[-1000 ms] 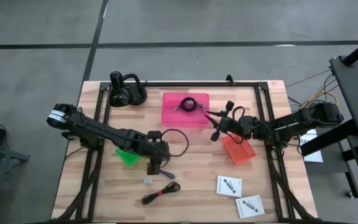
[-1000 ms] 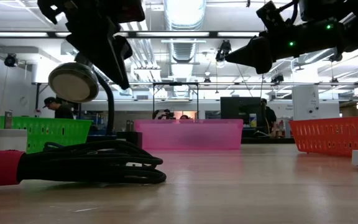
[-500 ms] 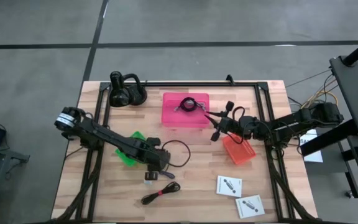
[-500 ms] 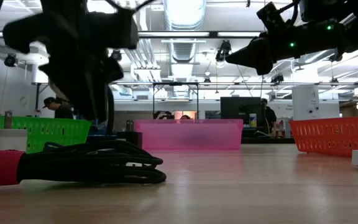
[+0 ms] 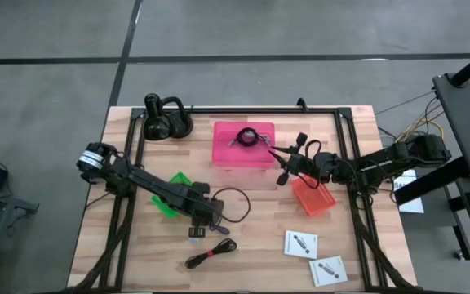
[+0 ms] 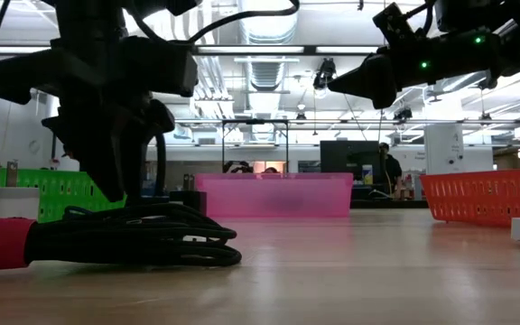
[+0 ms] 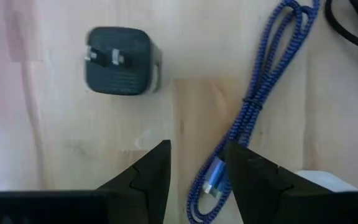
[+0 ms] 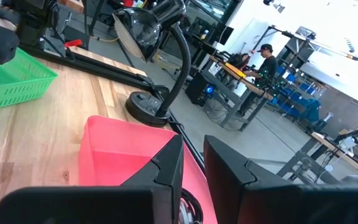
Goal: Pick and place items into bin
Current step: Put the blue charger cable into the pink bin
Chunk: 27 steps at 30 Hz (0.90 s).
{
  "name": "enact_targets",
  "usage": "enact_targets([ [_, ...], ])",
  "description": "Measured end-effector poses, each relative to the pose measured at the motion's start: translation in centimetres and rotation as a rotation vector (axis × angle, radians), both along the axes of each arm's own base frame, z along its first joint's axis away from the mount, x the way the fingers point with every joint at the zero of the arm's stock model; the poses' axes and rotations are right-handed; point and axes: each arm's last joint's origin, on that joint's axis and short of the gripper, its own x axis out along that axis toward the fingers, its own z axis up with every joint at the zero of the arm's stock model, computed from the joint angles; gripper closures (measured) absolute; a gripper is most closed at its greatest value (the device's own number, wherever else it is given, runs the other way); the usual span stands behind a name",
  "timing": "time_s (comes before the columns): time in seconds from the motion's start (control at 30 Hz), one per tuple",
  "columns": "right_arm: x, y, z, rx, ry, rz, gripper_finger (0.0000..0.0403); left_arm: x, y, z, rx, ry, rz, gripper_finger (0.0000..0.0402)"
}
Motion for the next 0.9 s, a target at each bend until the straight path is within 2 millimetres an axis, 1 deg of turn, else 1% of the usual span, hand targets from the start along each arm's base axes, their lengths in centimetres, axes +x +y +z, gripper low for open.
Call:
enact_targets([
  [0.33, 0.0, 0.0, 0.0, -0.01, 0.006, 0.001, 0.0351, -0.05, -0.28, 0.0, -0.036, 0.01, -0.039, 0.0265],
  [0.57, 0.0, 0.0, -0.01, -0.014, 0.009, 0.001, 0.0351, 0.32, -0.41, 0.06, -0.052, -0.034, -0.039, 0.0265],
  [0.73, -0.01, 0.0, -0.07, -0.015, 0.014, 0.001, 0.0351, 0.3, -0.52, -0.25, -0.086, -0.042, -0.044, 0.0265],
  [0.9, -0.06, -0.01, -0.19, -0.023, 0.025, 0.001, 0.0351, -0.01, -0.43, -0.78, -0.081, -0.03, -0.044, 0.0265],
])
